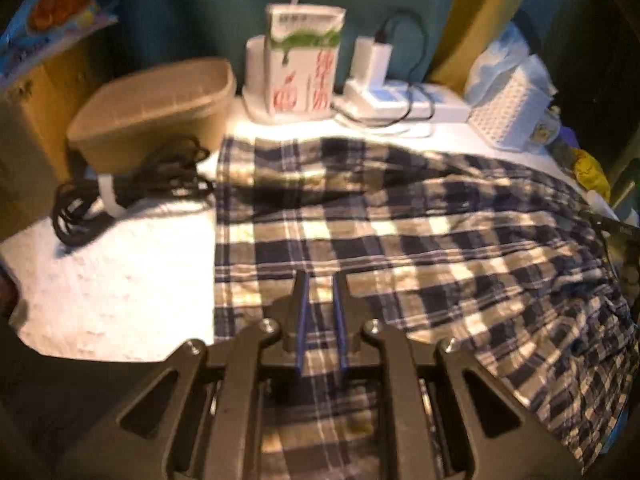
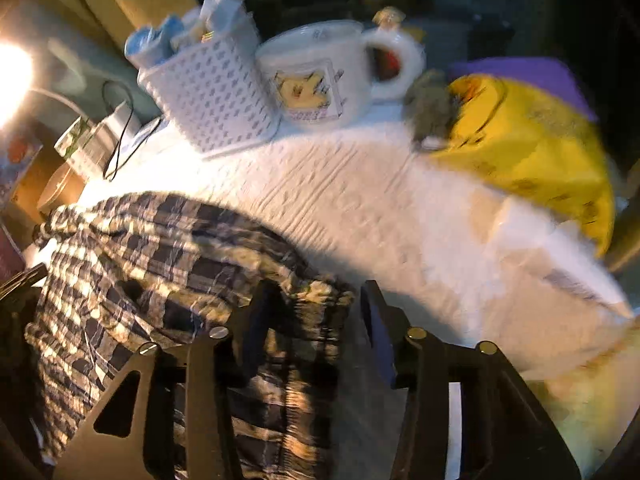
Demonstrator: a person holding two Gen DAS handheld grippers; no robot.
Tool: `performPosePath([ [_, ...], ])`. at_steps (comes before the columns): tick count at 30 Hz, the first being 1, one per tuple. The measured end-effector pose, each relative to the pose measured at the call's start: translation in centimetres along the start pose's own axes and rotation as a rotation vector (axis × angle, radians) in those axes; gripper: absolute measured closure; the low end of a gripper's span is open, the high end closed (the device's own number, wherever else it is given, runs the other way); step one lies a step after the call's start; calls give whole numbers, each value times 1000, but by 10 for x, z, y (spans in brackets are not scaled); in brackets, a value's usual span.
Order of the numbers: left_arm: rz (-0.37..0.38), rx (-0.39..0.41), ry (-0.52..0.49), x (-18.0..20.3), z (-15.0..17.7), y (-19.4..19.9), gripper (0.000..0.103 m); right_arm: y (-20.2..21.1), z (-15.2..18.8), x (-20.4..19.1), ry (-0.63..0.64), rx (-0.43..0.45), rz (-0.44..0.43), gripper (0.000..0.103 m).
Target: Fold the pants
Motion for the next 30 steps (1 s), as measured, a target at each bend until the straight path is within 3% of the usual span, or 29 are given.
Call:
performPosePath([
  [2,11,3,32,-7,0,-7,91,-3,-1,-6,33,-1,12,75],
  [5,25,-11,42,-9,-2,-8,91,-3,-10,-8,80,30,90,79],
  [11,-2,-9,32,-9,0,-6,91,-4,-36,2,112,98,249,80],
  [16,-10,42,54,-14,-2,9,84,-17,-43,2,107,103,305,78],
  [19,-1,79,89,-21,-6,13,71,-10,-46,0,95,131,287,73],
  [21,1,84,91,-22,-6,14,43,1,-47,-1,93,162,287,66],
  [23,15,80,85,-19,-5,12,33,15,-46,1,96,185,288,63],
  [30,18,95,69,-5,0,22,30,60,-39,-7,110,247,285,47],
])
Point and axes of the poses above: each gripper's, at about its wrist camera, not at the fingertips, and y roughly against the way its jaws point, x to its right, z to its underside, the point moved 8 cm from there along -y, roughly the way its jaws point, and after that the axes turned 4 degrees about -x, right-handed, at the moved point
